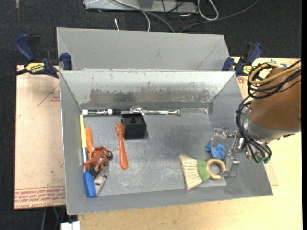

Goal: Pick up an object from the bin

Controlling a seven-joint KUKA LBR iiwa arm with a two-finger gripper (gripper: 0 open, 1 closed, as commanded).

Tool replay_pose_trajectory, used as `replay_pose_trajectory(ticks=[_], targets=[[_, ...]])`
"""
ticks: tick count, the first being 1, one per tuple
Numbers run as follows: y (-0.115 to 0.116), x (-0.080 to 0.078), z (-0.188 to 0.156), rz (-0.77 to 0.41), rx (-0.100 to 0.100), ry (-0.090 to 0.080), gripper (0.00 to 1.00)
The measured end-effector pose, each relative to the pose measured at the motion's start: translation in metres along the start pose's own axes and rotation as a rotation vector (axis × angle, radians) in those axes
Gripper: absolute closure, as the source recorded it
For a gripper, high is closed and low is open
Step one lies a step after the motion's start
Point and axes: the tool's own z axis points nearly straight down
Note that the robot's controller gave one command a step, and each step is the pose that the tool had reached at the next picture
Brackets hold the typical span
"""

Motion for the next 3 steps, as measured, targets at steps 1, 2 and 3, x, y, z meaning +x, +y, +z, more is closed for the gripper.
replay_pose_trajectory(ticks=[1, 2, 3], targets=[[0.026, -0.006, 0.064, -0.29, 0.001, -0.006, 0.0], [0.037, -0.013, 0.126, -0.388, 0.005, -0.026, 0.0], [0.08, -0.013, 0.072, -0.659, -0.001, -0.005, 0.0]])
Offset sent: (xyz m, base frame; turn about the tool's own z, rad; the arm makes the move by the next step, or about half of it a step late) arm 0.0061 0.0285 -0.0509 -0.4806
